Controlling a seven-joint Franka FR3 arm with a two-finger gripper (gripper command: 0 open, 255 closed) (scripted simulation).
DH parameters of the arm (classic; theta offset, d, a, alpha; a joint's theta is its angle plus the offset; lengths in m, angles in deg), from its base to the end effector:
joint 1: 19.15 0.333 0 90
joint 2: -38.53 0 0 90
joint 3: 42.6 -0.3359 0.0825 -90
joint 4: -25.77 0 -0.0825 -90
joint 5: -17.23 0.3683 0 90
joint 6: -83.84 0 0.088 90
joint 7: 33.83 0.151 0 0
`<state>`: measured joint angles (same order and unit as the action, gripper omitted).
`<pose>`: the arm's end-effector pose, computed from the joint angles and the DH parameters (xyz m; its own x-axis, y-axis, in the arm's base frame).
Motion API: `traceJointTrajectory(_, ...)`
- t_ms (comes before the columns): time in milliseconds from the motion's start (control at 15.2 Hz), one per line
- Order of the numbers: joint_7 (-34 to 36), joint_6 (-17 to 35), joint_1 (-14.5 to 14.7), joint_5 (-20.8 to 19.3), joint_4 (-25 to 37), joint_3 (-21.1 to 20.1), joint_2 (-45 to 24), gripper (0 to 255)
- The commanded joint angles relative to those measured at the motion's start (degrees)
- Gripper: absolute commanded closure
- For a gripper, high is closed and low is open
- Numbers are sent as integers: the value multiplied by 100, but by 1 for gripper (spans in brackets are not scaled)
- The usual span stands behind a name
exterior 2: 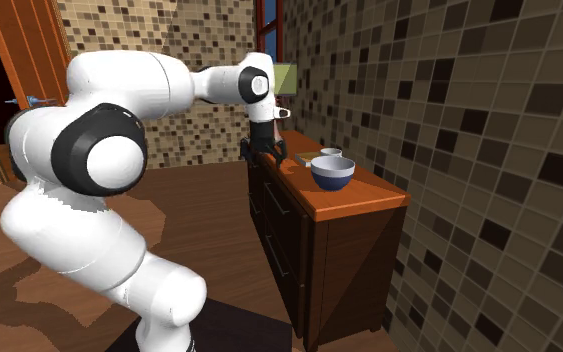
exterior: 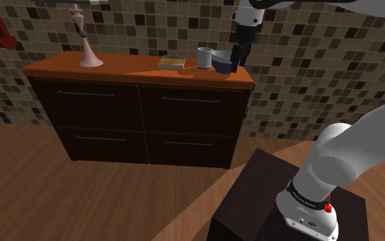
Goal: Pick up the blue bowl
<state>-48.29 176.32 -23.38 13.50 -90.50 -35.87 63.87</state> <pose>0.3827 -0.0929 0.5983 0.9971 0.0738 0.0199 0.0734 -0.9971 0.0205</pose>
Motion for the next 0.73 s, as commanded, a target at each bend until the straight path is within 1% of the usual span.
traceJointTrajectory(0, -143, 64, -26, -38, 378, 104, -424, 0)
traceJointTrajectory(330, -538, 133, -122, -60, 1360, 369, -1431, 0)
traceJointTrajectory(660, -945, 44, -266, 42, 2586, 600, -2528, 0)
